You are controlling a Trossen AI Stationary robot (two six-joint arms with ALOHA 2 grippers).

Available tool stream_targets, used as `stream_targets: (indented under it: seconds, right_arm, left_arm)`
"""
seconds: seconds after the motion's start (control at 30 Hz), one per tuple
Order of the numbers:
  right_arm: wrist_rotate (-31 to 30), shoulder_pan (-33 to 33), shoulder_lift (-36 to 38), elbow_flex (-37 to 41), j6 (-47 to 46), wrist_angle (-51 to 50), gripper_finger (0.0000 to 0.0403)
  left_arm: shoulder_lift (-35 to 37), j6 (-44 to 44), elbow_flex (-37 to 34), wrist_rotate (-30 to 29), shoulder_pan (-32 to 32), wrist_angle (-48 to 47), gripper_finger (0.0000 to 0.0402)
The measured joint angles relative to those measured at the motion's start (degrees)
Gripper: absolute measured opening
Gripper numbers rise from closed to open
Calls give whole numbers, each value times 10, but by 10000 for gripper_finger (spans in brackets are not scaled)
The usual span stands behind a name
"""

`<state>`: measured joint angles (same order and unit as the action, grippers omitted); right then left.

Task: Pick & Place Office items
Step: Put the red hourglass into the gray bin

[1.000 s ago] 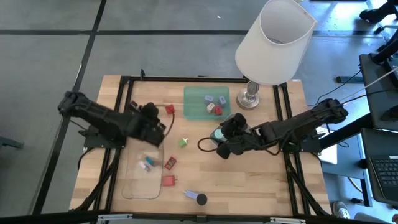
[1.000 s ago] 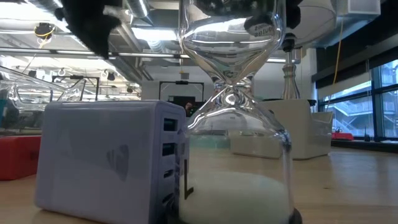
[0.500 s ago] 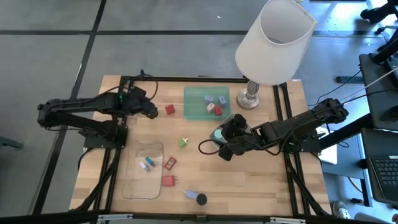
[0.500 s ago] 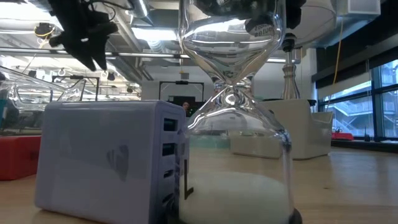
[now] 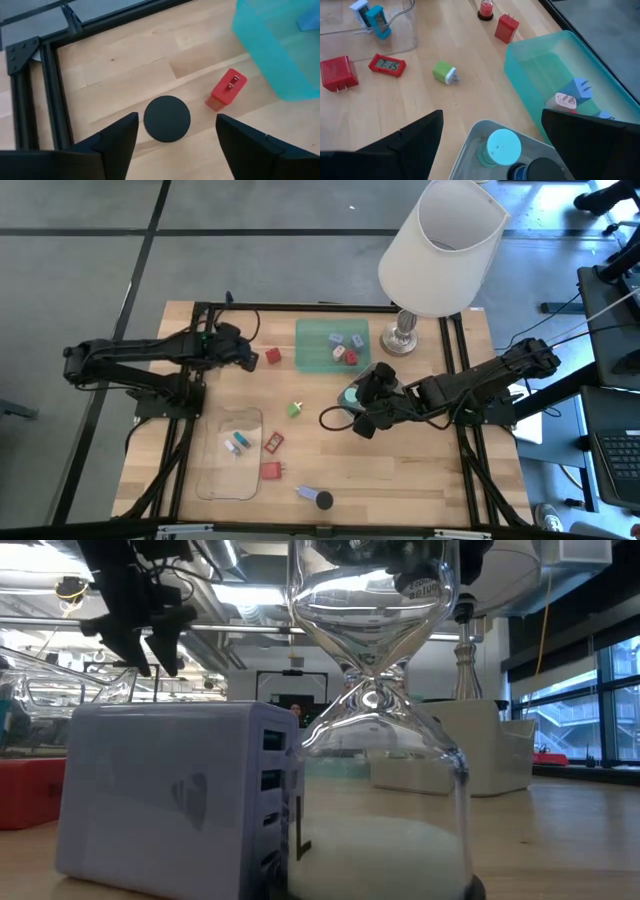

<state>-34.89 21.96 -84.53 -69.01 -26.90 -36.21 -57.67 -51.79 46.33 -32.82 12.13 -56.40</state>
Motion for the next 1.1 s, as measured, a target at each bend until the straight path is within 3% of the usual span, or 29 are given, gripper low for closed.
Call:
stream_targets:
  seconds: [0.2,0.53,0.83,1.1]
  right_arm:
    - [15,0,0,0,8,-1,343]
    - [28,0,0,0,21,-4,343]
    - [28,0,0,0,34,-3,343]
    - [29,0,0,0,34,-3,343]
  left_arm:
    - [-37,0,0,11,27,10,289]
    - [-66,0,0,8,57,29,286]
    - [-79,-1,-3,-51,52,48,286]
    - [-77,15,-116,-40,53,175,285]
